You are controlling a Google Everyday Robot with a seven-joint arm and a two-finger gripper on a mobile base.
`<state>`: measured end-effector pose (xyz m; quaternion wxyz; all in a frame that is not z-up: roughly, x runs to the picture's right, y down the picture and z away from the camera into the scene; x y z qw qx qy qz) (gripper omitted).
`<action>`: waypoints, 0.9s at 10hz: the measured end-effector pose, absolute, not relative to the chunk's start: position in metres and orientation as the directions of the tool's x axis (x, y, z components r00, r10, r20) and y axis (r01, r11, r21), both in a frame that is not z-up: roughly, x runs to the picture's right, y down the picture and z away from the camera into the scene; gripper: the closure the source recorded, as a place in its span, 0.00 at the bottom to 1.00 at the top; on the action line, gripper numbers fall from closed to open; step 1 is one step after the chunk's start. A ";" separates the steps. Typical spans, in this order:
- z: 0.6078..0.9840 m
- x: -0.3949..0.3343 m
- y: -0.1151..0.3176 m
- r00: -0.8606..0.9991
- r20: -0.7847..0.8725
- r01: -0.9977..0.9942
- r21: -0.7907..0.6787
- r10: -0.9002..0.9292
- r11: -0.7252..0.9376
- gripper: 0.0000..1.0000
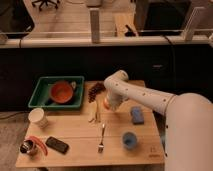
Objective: Wipe table surface with towel
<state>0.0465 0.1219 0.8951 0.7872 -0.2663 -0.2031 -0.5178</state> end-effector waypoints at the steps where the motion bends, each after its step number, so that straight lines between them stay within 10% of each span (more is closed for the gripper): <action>1: 0.894 0.043 0.125 0.368 0.601 0.929 -0.201 -0.709 0.311 0.88; 7: 0.882 0.101 0.081 0.468 0.440 0.883 -0.267 -0.766 0.386 0.23; 9: 0.882 0.106 0.059 0.481 0.420 0.876 -0.244 -0.769 0.415 0.20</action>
